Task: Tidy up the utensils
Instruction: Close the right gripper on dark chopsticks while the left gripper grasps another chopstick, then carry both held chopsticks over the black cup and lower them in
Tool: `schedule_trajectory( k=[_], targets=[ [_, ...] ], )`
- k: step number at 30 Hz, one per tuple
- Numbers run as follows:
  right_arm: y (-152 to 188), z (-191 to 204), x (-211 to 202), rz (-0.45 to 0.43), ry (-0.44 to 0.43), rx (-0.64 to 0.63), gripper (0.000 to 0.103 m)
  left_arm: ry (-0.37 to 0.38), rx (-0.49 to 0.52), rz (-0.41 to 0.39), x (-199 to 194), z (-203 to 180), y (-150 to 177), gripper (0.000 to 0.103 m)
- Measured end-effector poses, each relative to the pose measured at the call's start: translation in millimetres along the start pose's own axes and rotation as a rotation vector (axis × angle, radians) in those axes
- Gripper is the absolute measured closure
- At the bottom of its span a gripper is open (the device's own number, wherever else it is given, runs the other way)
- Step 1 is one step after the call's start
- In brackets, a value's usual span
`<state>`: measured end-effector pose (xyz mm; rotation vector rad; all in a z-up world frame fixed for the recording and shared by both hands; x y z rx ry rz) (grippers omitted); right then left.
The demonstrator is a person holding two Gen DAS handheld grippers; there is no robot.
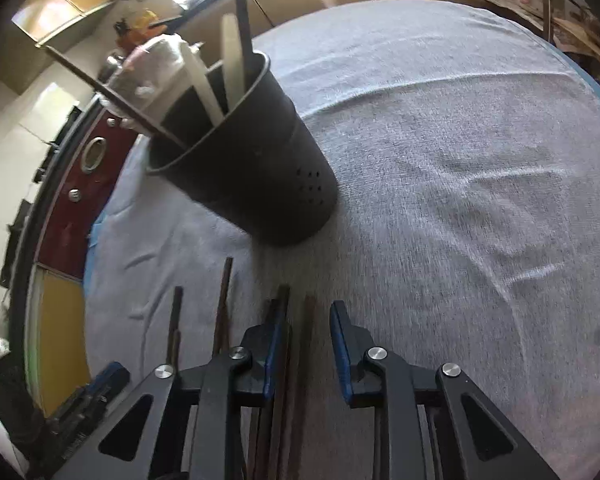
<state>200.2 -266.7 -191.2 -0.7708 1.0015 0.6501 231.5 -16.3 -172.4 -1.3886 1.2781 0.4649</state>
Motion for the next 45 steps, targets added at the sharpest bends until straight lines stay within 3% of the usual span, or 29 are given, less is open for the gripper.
schedule_trajectory(
  k=[9,12,18,24,28,32,36,39,40,41,42,45],
  targets=[
    [3.4,18.4,14.3,-0.017,0.171,-0.106,0.096,0.058,-0.023,0.116,26.1,-17.9,-29.1,0.073],
    [7.0,18.9,13.4,-0.03,0.156,-0.122,0.096,0.08,-0.022,0.17,40.1,-32.6,-32.5,0.073],
    [7.7,-7.2,0.9,-0.046,0.153,-0.097,0.097,0.026,0.013,0.242,68.9,-51.3,-37.8,0.073],
    [5.2,-26.6,-5.3,-0.008,0.159,-0.079,0.097,-0.012,0.055,0.232,73.0,-59.8,-40.6,0.073],
    [3.3,-34.1,-9.3,0.059,0.153,-0.045,0.094,-0.055,0.107,0.228,75.5,-64.7,-40.3,0.083],
    [0.6,-44.0,-13.9,0.083,0.16,-0.054,0.09,-0.041,0.092,0.23,75.6,-63.6,-40.8,0.084],
    [12.0,-32.1,-7.9,0.082,0.173,-0.093,0.087,-0.05,0.119,0.231,74.0,-61.3,-40.5,0.084],
    [24.6,-13.7,-3.9,0.046,0.247,-0.197,0.087,-0.048,0.125,0.227,73.9,-62.0,-40.2,0.084],
    [26.7,-9.8,-3.0,0.035,0.265,-0.229,0.088,-0.047,0.123,0.225,73.8,-61.5,-40.0,0.087],
    [29.0,-6.4,-1.6,0.027,0.275,-0.244,0.089,-0.049,0.124,0.223,73.1,-60.2,-39.4,0.097],
    [29.8,-5.1,-1.4,0.02,0.28,-0.251,0.095,-0.045,0.124,0.225,72.5,-58.3,-38.4,0.096],
    [32.3,-6.3,-5.0,0.019,0.23,-0.21,0.097,-0.026,0.108,0.193,67.9,-54.6,-38.6,0.096]
  ],
)
Point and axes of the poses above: each gripper's, at about its wrist camera, not at the fingertips, and x roughly the way its jaws point, z to its left, y to its underside, the point moved 8 cm from there along x, roughly the way its jaws point, and after that the axes turned 6 degrees about x, right-handed, at the moved point
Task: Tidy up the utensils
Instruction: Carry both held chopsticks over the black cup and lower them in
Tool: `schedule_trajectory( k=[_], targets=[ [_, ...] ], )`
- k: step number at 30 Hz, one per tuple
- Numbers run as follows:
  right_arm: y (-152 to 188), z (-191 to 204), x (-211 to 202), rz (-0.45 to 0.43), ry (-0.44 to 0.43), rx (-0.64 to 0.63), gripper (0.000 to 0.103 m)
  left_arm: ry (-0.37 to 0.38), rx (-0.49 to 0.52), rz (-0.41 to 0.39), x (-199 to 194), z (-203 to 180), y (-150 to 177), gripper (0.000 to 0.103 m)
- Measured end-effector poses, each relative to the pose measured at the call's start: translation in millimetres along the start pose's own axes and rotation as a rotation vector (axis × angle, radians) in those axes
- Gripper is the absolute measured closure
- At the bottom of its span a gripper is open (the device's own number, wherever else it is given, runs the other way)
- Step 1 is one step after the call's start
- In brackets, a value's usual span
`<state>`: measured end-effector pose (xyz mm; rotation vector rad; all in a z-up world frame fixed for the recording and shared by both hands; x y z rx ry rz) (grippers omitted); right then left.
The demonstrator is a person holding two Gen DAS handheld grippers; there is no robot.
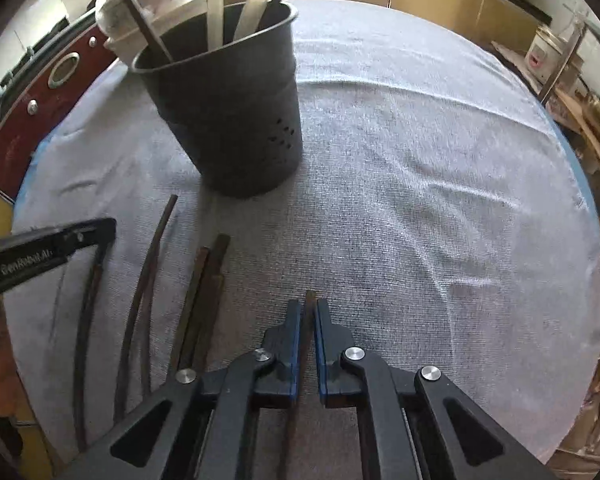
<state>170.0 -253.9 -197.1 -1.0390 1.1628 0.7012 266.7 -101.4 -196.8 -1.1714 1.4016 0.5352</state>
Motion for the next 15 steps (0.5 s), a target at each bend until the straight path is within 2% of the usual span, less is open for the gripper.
schedule_trajectory(
  k=[6,15],
  targets=[
    [-6.5,2.4,-47.9,-0.144,-0.105,-0.006,0.097,0.013,0.017,-0.12,-39.5,-6.7,4.7,0.096],
    [-26.6,11.3,-161.5,-0.452,-0.242,-0.08,0.097,0.066,0.088,-0.333,-146.7,-44.8,-1.5,0.096]
  ],
)
Point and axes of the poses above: each gripper's, at about its wrist camera, not at the fingertips, and x roughly the way its jaws point, z to its left, y to its underside, the point moved 8 cm from there along x, roughly the way its jaws point, and after that the axes turned 6 degrees about x, right-handed, at the moved point
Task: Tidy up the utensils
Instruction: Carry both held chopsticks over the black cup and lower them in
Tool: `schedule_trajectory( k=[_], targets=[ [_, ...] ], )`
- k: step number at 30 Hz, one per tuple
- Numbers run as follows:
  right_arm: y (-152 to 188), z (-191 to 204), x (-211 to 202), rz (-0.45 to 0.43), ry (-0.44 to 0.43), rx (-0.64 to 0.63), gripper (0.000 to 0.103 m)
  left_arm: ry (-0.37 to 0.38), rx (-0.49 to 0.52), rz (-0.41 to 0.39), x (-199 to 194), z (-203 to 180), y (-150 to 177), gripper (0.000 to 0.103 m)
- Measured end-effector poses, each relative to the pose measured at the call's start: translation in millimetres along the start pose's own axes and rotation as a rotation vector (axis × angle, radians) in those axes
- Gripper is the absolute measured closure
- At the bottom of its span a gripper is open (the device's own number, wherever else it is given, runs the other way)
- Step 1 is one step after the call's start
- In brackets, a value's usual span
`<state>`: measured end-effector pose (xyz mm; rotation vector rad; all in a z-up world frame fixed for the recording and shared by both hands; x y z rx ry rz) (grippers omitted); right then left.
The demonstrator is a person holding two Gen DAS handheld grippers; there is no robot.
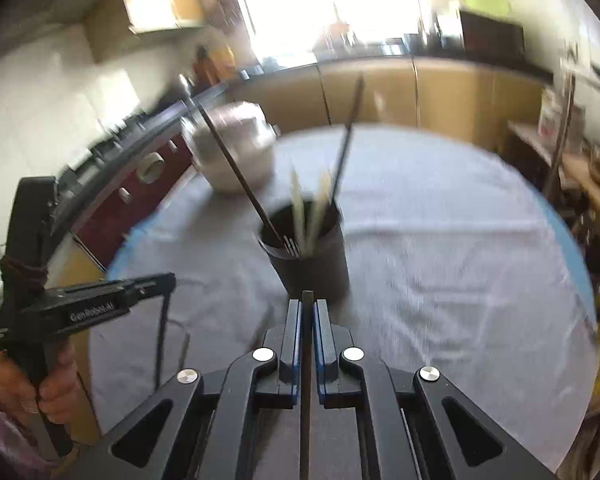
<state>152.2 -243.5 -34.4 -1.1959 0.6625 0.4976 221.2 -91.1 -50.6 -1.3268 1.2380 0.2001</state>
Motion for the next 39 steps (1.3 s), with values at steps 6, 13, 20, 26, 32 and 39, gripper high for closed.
schedule_trajectory(
  k=[6,13,20,26,32,39],
  targets=[
    [-30.8,27.8,-47.3,-0.162,-0.063,-0.047,0.097,0.016,0.041,-0.107,-41.6,-26.4,-32.3,0.096],
    [-57.4,38.4,-58.5,-0.238,-0.059,-0.068,0.097,0.012,0.067,-0.201,-68.8,-45.3,-61.7,0.097],
    [-86.5,49.9,-69.3,-0.288,-0.06,-0.074,0.097,-0.02,0.061,-0.26,-79.2,-46.3,-92.6,0.097],
    [-114.0,56.6,-79.2,-0.308,-0.041,-0.096,0.097,-0.033,0.078,-0.282,-88.1,-52.0,-117.8,0.097],
    [-140.4,60.0,-90.7,-0.331,-0.035,-0.099,0.097,-0.025,0.081,-0.301,-98.3,-57.0,-140.7,0.097],
    [-171.0,57.7,-98.5,-0.396,-0.016,-0.077,0.097,-0.004,0.06,-0.382,-112.9,-62.0,-163.7,0.097]
  ],
)
Point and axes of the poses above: each gripper's, at about its wrist camera, not at the fingertips, and x roughly the way its jaws point, z to its left, y to its underside, the point moved 8 cm from there along x, roughly the way its jaws point, and after that the axes turned 6 degrees about x, right-handed, at the moved point
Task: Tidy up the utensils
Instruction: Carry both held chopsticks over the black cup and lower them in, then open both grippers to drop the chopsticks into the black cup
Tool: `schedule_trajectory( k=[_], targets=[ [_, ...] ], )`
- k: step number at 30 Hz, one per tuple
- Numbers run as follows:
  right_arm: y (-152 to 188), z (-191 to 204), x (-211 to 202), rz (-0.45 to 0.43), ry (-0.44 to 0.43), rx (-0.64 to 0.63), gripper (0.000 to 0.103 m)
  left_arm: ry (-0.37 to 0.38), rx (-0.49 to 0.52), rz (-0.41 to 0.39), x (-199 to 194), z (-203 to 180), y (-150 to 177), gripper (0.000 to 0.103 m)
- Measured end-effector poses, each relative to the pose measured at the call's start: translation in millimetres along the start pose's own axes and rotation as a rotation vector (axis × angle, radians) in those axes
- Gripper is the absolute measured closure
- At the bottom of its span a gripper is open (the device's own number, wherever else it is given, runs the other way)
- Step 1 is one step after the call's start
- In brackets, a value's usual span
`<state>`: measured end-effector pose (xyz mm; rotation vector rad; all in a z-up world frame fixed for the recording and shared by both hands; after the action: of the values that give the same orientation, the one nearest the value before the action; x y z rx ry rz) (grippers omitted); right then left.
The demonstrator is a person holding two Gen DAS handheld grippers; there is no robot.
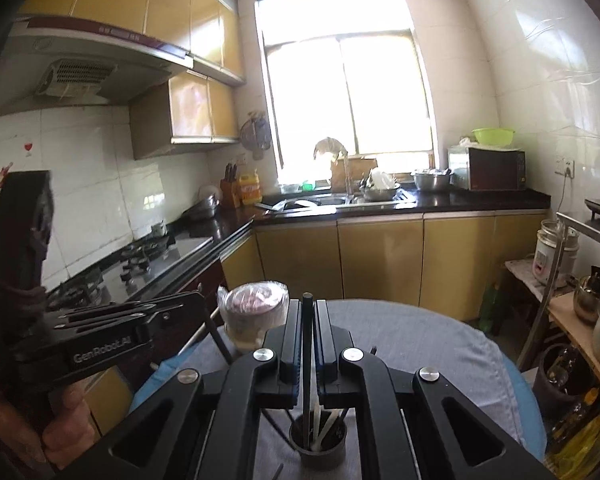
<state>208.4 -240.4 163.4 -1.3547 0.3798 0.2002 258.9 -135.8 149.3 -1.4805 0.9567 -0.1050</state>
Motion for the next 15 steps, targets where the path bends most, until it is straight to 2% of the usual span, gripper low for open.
schedule_trajectory(
  k=[6,15],
  targets=[
    [13.1,-9.2,28.1,0.042,0.029,0.028,0.097,-0.02,-0.023,-0.015,21.9,4.1,11.8,0.097],
    [63.7,-25.2,59.8,0.21,0.048,0.051,0.096,-0.031,-0.055,0.151,66.3,18.5,65.0,0.097]
  ],
)
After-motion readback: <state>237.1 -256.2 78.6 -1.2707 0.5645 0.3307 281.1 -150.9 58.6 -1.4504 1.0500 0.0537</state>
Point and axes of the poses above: each gripper's, at about its wrist camera, not at the fingertips, and x roughly the way its jaws point, z to its left, y to its underside, the point moved 8 cm from there along x, roughly the way its jaws point, and after that the axes turned 6 degrees about x, right-handed, at the moved point
